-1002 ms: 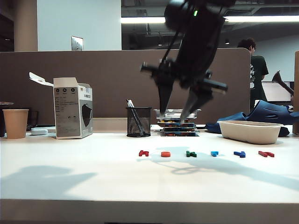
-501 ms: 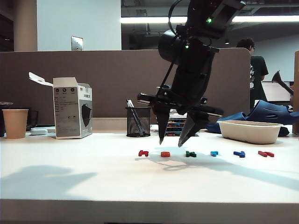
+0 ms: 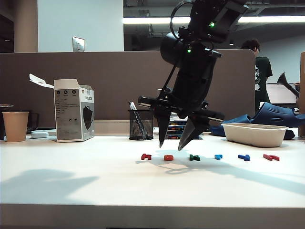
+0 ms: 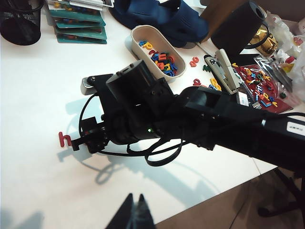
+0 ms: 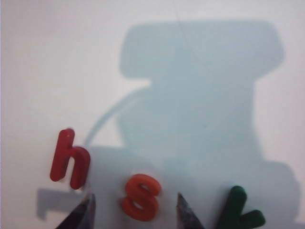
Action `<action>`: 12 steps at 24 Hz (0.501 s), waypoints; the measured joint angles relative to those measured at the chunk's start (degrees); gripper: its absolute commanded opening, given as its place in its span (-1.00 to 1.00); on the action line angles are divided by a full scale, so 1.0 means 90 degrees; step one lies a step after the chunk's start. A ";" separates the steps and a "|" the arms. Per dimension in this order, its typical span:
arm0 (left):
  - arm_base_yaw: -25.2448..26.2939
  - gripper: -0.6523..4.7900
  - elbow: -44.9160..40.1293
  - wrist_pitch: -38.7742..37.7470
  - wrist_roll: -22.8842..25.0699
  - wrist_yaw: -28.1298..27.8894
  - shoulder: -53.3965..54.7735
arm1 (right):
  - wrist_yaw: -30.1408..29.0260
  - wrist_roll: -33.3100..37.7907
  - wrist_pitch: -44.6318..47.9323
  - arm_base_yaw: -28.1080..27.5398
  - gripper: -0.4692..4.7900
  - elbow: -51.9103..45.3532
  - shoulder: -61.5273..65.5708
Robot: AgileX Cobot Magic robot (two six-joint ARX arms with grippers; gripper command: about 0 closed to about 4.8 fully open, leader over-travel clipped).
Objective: Select the appropriate letters from the row of letter magnets placed on the table to arrange into the word "sky".
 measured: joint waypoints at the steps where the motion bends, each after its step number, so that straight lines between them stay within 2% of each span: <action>1: 0.0000 -0.78 0.0000 0.0002 0.0000 0.0000 0.0000 | -0.0032 0.0000 0.0007 0.0002 -0.02 0.0000 0.0017; 12: 0.0000 -0.78 0.0000 0.0002 0.0000 0.0000 -0.0002 | 0.0075 -0.0002 0.0117 0.0194 -0.07 0.0068 0.0335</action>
